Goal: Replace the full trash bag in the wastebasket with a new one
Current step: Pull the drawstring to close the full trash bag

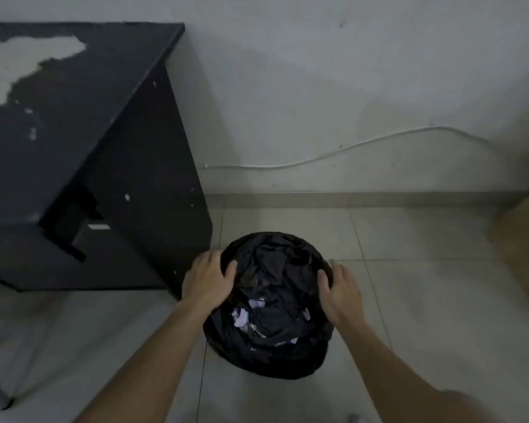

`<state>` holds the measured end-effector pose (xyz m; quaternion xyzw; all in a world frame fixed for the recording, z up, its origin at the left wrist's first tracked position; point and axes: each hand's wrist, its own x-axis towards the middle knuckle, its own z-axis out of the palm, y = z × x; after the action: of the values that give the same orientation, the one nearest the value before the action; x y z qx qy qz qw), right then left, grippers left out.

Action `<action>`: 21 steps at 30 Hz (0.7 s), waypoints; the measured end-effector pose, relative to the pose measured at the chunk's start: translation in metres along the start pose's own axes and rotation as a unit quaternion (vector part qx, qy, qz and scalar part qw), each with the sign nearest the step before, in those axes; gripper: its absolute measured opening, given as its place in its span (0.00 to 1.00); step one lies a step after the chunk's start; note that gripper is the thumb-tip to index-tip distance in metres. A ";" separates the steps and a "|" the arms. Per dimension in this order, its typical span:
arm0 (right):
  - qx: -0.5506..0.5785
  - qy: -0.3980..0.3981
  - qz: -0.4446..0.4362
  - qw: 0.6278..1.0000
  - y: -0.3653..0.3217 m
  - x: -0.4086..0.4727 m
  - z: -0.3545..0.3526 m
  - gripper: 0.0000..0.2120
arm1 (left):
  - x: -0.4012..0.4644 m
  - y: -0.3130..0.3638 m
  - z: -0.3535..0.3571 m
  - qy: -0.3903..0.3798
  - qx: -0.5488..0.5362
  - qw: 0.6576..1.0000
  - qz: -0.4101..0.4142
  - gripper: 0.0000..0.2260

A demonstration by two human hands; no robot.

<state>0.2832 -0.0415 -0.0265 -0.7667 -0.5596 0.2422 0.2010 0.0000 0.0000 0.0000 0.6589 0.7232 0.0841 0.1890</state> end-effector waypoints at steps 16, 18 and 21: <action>0.418 -0.044 0.159 0.894 0.061 -0.010 0.061 0.16 | 0.021 -0.059 0.070 -0.082 -0.457 0.862 -0.204 0.21; 0.414 -0.027 0.157 0.896 0.062 -0.001 0.057 0.19 | 0.018 -0.057 0.074 -0.070 -0.467 0.858 -0.204 0.20; 0.402 -0.032 0.158 0.901 0.061 0.012 0.050 0.21 | 0.007 -0.054 0.082 -0.064 -0.500 0.836 -0.216 0.19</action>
<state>0.3028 -0.0457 -0.1038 -0.6911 -0.2923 0.4993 0.4332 -0.0189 -0.0097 -0.0962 0.3062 0.6929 0.3492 0.5516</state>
